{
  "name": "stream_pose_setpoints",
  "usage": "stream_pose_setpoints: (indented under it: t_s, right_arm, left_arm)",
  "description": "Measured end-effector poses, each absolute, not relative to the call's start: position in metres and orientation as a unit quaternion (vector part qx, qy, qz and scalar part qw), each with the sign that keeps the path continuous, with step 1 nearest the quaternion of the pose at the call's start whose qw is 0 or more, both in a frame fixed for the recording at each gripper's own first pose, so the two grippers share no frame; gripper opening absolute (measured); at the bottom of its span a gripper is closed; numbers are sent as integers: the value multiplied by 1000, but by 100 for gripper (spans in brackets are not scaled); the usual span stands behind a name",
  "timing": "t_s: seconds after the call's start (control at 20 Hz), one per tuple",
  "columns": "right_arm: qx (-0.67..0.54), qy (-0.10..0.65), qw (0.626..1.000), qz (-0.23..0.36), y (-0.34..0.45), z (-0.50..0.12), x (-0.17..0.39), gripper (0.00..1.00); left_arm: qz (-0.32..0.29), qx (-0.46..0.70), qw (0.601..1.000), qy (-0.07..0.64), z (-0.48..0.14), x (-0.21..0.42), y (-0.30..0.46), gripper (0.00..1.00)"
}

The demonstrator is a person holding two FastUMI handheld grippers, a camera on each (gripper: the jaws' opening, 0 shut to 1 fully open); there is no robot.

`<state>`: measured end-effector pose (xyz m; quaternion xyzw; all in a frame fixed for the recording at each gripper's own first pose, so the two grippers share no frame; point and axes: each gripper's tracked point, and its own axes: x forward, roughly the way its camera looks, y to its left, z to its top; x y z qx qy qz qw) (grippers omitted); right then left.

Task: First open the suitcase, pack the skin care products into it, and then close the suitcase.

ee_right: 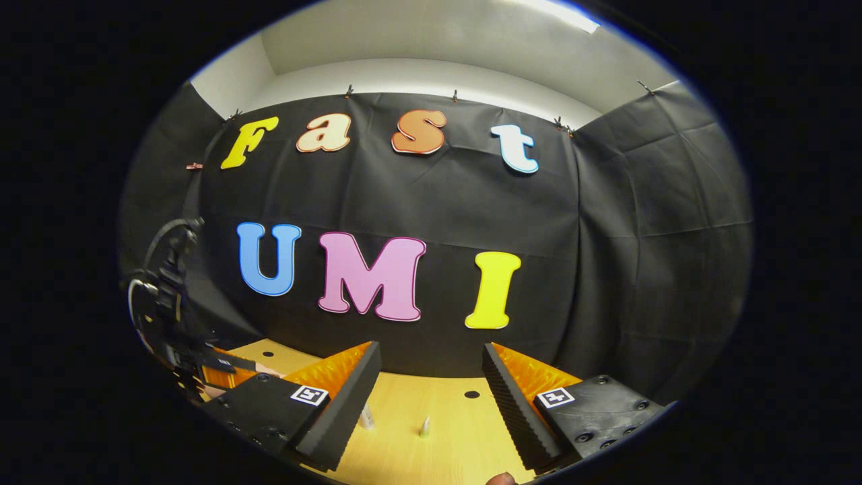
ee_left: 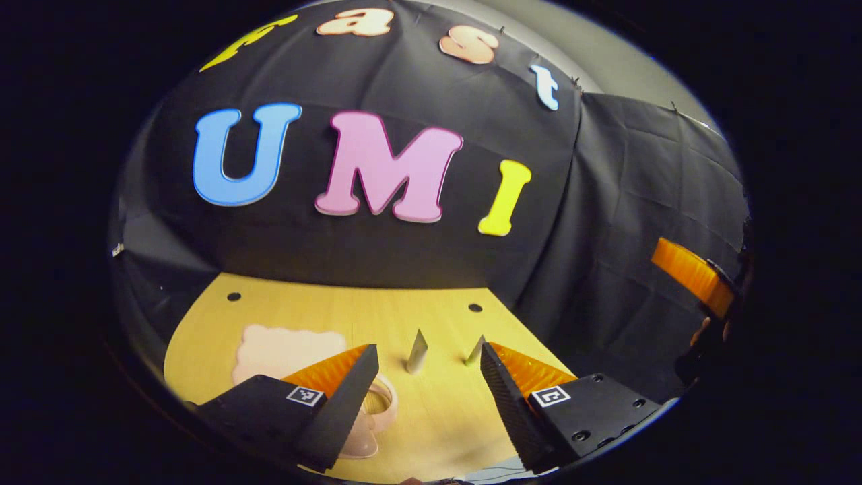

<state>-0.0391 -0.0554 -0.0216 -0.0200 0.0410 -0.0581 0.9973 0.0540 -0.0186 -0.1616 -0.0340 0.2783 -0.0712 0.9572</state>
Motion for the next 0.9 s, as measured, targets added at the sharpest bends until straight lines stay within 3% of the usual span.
stream_pose_setpoints:
  t_s: [0.2,0.4,0.8,0.9]
  right_arm:
    - [-5,51,995,-85,-86,-37,-47,96]
    - [16,74,991,-112,-120,-60,-59,96]
    - [20,113,982,-150,-172,-91,-79,97]
    - [14,120,981,-152,-179,-95,-79,97]
  left_arm:
    - [-42,-20,911,409,-244,68,-12,97]
    - [-23,27,877,480,-303,102,-11,97]
    - [41,8,819,572,-391,131,6,97]
    - [43,11,816,576,-400,137,2,91]
